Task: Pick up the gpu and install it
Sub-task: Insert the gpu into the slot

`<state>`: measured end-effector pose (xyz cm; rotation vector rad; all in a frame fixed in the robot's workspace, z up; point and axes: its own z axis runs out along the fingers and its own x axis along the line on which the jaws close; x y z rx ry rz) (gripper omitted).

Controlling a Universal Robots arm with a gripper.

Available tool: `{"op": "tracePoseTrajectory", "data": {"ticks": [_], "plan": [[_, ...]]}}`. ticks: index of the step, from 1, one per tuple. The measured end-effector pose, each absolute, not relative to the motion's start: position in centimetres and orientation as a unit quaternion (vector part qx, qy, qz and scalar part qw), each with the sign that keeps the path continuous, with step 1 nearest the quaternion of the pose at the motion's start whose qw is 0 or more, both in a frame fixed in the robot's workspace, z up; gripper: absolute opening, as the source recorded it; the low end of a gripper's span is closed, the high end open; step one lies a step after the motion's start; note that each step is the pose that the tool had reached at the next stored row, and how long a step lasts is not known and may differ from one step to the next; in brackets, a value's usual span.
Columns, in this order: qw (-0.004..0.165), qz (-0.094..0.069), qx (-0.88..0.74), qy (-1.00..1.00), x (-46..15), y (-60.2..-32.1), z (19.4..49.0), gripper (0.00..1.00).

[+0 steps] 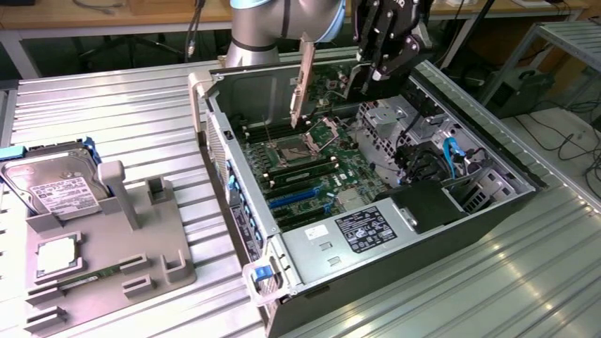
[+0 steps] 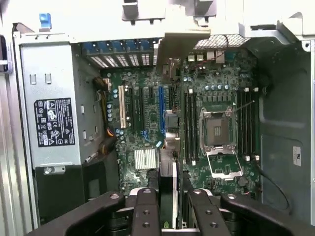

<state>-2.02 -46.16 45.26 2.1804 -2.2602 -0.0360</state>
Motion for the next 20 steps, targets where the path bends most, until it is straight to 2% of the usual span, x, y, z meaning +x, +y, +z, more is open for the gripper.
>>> {"op": "tracePoseTrajectory", "data": {"ticks": [1,4,20], "plan": [[-0.004,-0.006,0.701,-0.713,-2.1,-46.2,44.7,0.27],[-0.006,-0.005,0.700,-0.714,-2.1,-46.2,44.4,0.27],[-0.011,-0.003,0.700,-0.714,-3.4,-46.4,42.6,0.27]]}}
